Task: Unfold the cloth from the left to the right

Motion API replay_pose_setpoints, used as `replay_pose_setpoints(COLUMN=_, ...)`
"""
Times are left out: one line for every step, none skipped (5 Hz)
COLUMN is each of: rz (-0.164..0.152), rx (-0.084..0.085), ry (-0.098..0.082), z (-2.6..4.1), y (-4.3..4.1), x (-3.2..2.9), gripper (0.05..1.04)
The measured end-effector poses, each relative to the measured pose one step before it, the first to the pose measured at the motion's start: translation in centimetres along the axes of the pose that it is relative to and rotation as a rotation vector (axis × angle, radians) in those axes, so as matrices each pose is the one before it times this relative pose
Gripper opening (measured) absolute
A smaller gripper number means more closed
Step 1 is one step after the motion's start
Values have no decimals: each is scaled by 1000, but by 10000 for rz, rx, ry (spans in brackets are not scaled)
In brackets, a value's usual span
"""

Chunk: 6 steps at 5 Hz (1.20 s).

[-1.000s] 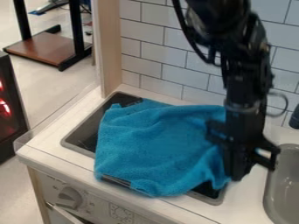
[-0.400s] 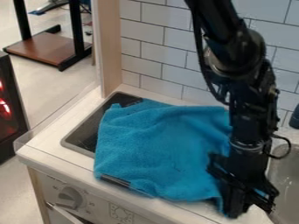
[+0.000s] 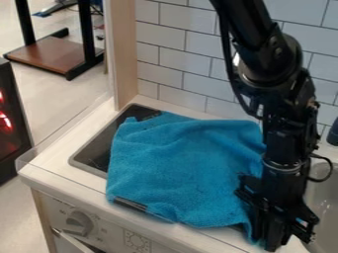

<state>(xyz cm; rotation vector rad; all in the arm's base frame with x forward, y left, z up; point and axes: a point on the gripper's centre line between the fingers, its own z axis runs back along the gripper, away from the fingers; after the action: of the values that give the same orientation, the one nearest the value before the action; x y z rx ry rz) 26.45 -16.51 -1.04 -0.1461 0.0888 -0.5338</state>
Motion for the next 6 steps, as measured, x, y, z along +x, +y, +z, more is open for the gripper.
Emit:
replay_pose_setpoints(rz=122, rx=-55, ry=-12, z=141, y=-56, x=86, gripper=684)
replay_pose_setpoints(rz=143, rx=0, ry=-124, z=470, y=-29, x=144, gripper=933)
replay_pose_setpoints(rz=156, rx=96, ry=-919, z=2596, y=-179, x=948, gripper=1022)
replay_pose_setpoints(rz=258, rx=-282, ry=-448, z=1693, y=-172, x=409, gripper=1005)
replay_pose_setpoints(rz=167, rx=-280, ry=-575, z=2220, y=-221, x=938, gripper=999)
replay_pose_setpoints(rz=165, rx=-139, ry=-464, z=1680, y=-48, x=473, gripper=999)
